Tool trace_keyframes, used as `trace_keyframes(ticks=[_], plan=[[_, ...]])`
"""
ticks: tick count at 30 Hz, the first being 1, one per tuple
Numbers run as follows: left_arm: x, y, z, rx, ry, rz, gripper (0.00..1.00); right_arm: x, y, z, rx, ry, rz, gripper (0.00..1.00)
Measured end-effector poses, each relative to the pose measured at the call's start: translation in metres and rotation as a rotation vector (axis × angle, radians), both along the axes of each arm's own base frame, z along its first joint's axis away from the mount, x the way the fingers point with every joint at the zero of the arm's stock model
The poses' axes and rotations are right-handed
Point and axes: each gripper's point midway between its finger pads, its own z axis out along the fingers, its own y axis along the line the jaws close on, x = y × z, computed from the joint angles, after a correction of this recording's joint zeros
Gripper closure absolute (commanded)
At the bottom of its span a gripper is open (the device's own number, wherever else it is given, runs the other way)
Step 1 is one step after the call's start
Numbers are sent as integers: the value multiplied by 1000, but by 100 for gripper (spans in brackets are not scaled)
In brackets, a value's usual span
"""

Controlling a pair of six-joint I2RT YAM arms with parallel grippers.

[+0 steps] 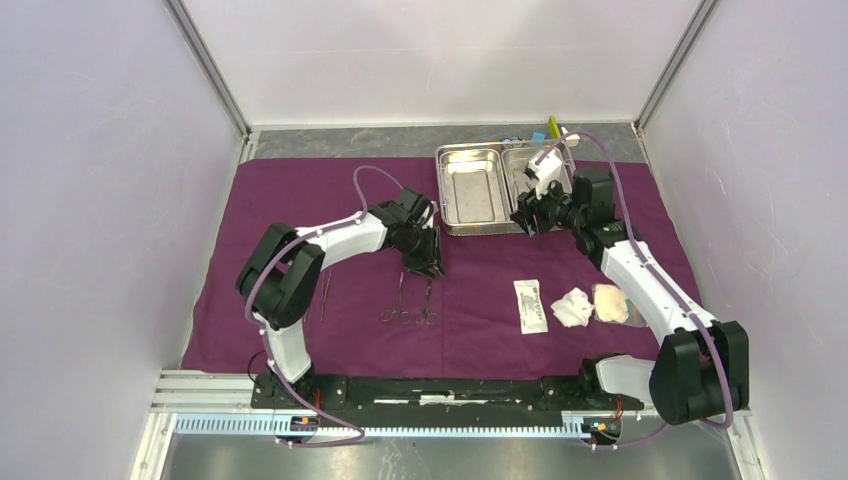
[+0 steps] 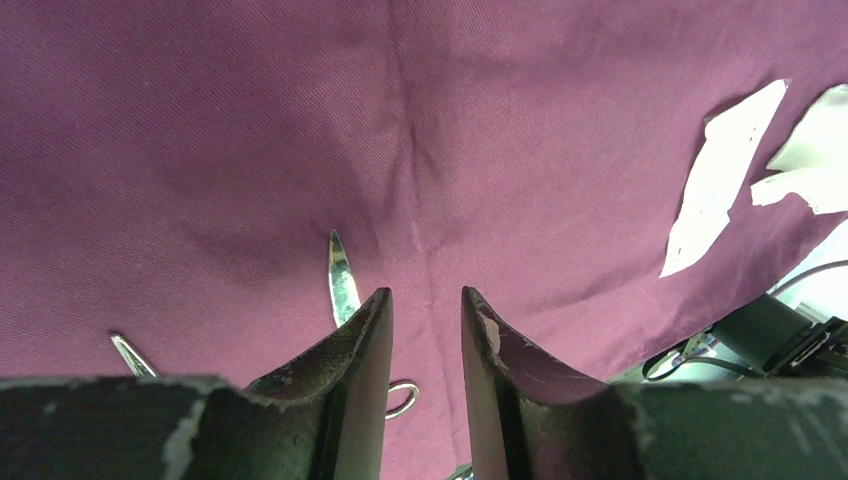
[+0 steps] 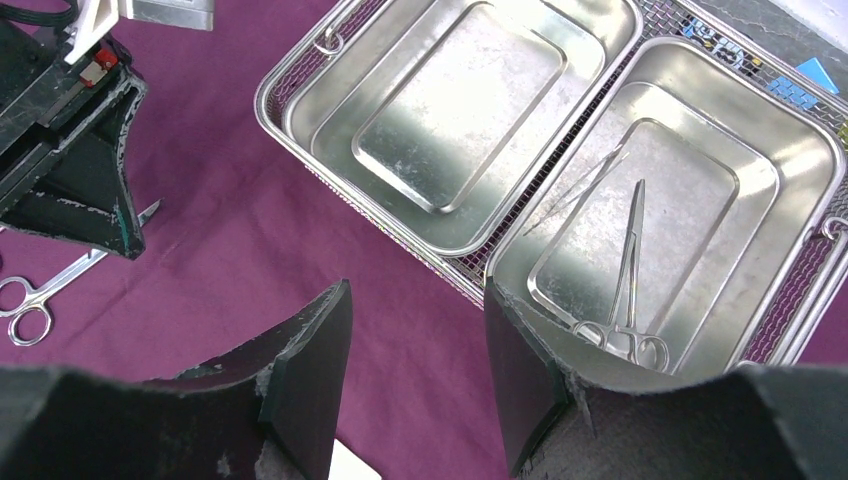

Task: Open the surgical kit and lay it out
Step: Place the medical item in the surgical kit.

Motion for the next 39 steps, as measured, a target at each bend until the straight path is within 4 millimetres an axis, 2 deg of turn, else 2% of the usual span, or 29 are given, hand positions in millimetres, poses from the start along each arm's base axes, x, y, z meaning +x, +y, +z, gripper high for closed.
trace_keyframes(ticks=[9, 23, 27, 34, 36, 39], plan=[[-5, 11, -13, 20, 25, 16, 63, -1, 0, 0, 1, 1, 0, 42], [-7, 20, -13, 23, 28, 34, 60, -1, 0, 0, 3, 3, -1, 42], [-5, 20, -4, 9, 8, 33, 56, -1, 0, 0, 3, 3, -1, 41], [1, 19, 35, -45, -123, -21, 55, -1, 1, 0, 9, 6, 4, 42], [1, 20, 38, -44, -145, -42, 55, -2, 2, 0, 12, 7, 8, 42], [-3, 24, 32, -29, -148, -68, 56, -2, 2, 0, 13, 8, 10, 42]])
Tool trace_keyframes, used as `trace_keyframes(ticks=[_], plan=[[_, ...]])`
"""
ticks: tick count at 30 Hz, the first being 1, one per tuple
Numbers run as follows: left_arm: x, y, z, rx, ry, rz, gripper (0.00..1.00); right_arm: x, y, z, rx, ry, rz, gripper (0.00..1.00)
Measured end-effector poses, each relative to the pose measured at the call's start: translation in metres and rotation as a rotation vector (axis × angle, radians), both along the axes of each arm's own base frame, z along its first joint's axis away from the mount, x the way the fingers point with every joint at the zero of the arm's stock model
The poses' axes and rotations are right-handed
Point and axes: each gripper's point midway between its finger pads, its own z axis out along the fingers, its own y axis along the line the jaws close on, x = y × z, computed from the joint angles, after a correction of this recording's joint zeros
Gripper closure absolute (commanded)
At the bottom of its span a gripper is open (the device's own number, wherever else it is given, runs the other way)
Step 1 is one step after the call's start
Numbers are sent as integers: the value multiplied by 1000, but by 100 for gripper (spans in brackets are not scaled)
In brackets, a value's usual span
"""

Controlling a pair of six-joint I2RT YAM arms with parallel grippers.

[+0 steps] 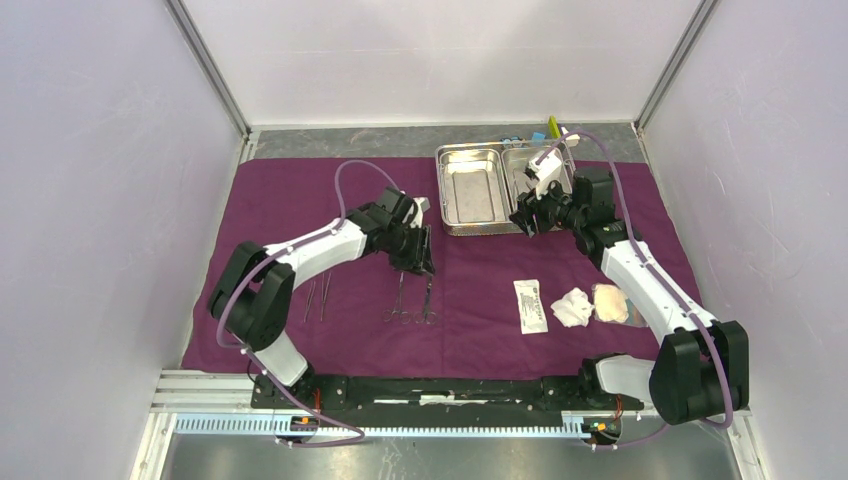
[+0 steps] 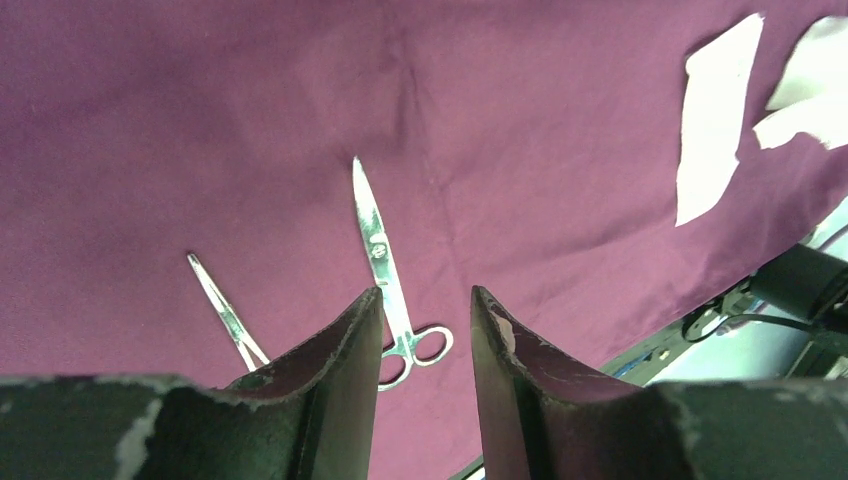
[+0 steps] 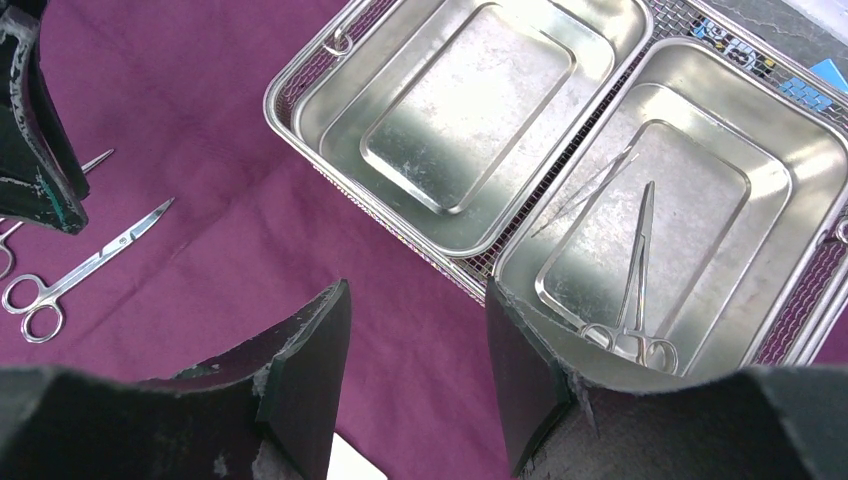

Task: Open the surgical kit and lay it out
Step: Place the medical item in the surgical kit.

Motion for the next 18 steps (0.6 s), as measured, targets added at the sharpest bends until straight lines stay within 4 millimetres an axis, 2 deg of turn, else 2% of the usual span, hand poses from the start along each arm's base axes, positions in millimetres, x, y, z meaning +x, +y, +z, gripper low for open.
trace_keyframes(ticks=[5, 10, 14, 18], plan=[[-13, 10, -14, 37, 30, -26, 55, 0, 0, 0, -1, 0, 0, 42], [-35, 26, -36, 92, 105, -38, 53, 0, -1, -1, -7, -4, 0, 42], [-40, 29, -46, 109, 143, -38, 53, -1, -4, -4, -13, 2, -7, 42], [-46, 30, -50, 97, 164, -35, 48, 0, -5, -3, -18, -4, -11, 42]])
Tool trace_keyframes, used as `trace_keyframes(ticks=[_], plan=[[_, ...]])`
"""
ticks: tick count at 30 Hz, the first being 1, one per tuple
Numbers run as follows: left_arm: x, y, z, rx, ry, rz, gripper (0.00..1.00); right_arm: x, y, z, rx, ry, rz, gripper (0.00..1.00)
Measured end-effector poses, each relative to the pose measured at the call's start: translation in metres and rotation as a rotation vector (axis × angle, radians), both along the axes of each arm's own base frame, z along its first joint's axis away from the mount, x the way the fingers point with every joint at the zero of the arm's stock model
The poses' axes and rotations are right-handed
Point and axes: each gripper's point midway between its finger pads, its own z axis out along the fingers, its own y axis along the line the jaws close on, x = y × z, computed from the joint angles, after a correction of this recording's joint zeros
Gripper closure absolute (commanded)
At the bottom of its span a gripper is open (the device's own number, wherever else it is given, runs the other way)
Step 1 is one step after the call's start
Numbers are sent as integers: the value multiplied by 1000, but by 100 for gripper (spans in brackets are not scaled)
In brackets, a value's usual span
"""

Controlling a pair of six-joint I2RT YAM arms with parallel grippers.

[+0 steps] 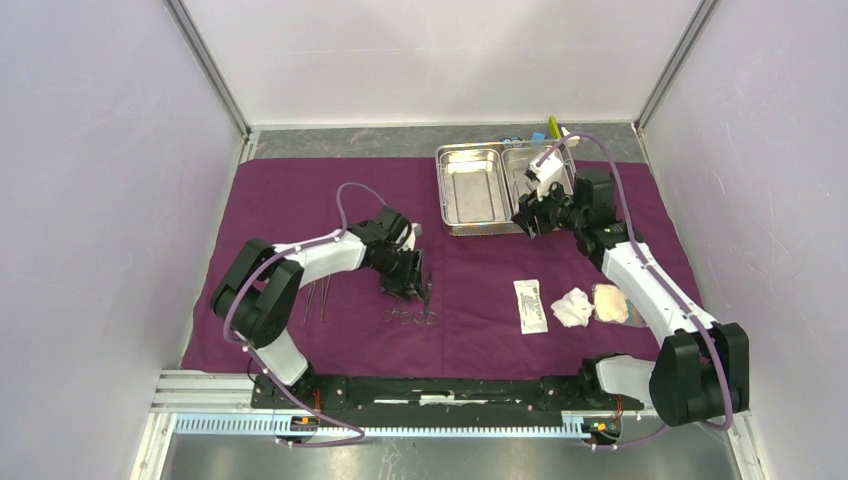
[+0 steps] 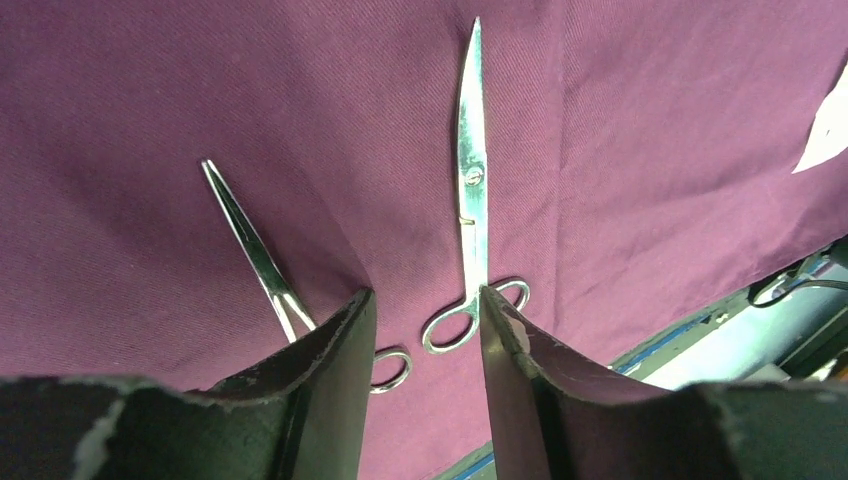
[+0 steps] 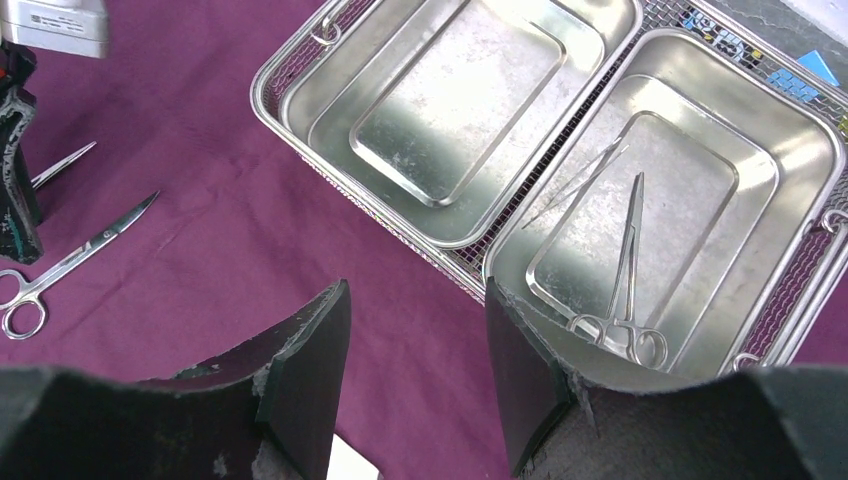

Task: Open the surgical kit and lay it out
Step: Place the medical item in the surgical kit, then adjust the surgical kit at the center of the board.

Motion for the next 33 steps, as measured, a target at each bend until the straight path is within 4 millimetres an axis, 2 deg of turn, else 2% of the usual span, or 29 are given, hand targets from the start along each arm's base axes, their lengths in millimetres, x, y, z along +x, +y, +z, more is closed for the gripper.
trace_keyframes(ticks=[17, 27, 30, 33], plan=[[-22, -4, -2, -64, 144, 103, 57, -1, -12, -9, -66, 20, -32, 42], [-33, -5, -2, -79, 207, 125, 61, 5, -14, -10, -80, 26, -41, 42], [-35, -4, -2, -77, 219, 131, 60, 5, -14, -12, -83, 33, -41, 42], [-36, -4, -1, -70, 225, 128, 55, 6, -14, -14, -84, 37, -42, 42]])
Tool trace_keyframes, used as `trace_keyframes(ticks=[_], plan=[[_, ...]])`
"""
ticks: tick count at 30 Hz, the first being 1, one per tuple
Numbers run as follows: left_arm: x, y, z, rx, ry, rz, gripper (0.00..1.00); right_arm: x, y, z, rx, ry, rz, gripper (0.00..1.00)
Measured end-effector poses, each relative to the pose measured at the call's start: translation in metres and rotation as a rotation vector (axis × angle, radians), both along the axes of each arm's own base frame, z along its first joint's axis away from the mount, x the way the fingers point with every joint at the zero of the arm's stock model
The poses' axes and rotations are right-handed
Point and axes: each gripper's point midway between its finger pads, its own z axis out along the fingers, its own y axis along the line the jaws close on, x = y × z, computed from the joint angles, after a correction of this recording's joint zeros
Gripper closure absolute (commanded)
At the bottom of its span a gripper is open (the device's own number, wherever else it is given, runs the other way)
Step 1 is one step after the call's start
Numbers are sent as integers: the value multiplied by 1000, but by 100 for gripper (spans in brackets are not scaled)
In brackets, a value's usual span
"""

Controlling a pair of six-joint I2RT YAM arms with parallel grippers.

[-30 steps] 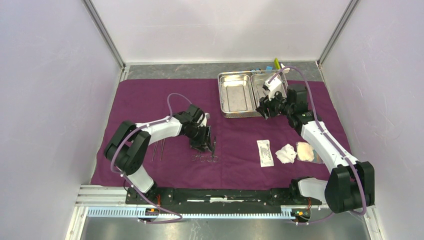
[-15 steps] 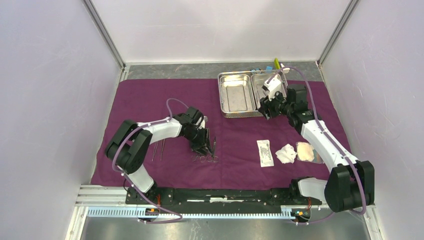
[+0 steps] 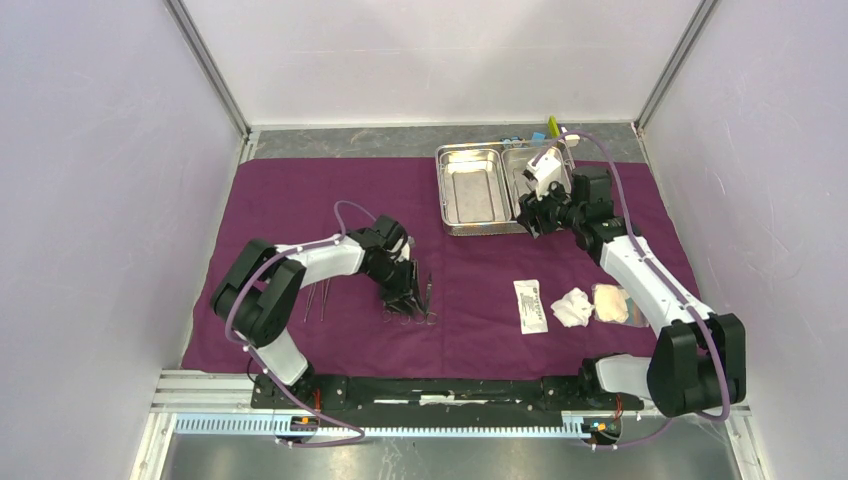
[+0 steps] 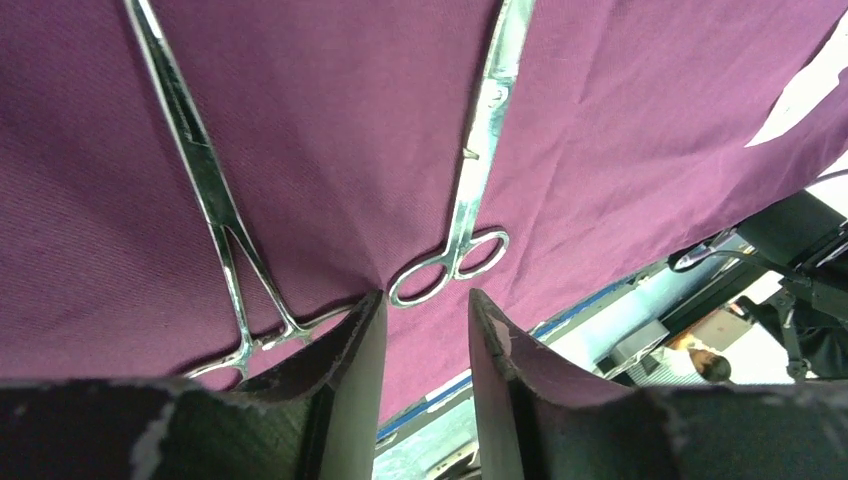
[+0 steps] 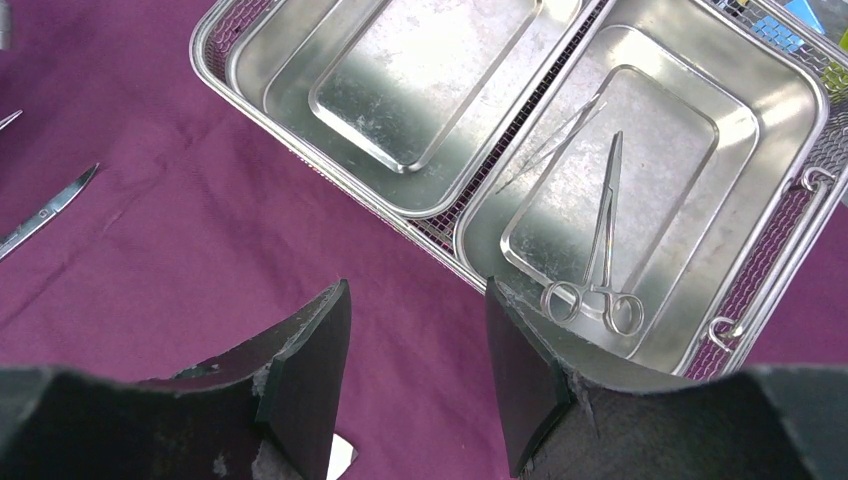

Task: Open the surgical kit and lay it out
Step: Adjust the surgical kit at the center of the board.

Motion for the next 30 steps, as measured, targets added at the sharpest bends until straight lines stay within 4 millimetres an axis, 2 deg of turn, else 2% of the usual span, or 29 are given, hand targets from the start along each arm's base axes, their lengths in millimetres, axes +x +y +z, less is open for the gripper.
trace_keyframes(ticks=[3, 9, 12, 15, 18, 21, 24, 26, 30], plan=[[4, -1, 6, 5, -15, -21, 53, 0, 0, -1, -1, 2, 0, 42], [33, -14, 39, -39, -150, -81, 51, 2, 0, -4, -1, 6, 1, 42], [44, -13, 51, -46, -223, -97, 50, 2, 1, -8, -2, 18, 1, 42], [53, 0, 53, -22, -259, -100, 51, 2, 2, -10, -1, 25, 12, 41], [68, 25, 50, 38, -286, -124, 56, 6, 6, -8, 5, 26, 34, 41], [88, 49, 49, 108, -364, -197, 54, 15, 16, 0, 16, 13, 68, 41], [94, 68, 50, 160, -460, -322, 49, 29, 32, 12, 20, -11, 104, 42], [89, 78, 53, 175, -544, -441, 45, 40, 52, 21, 23, -28, 144, 42], [75, 94, 66, 178, -694, -635, 42, 61, 111, 36, 36, -64, 248, 42]])
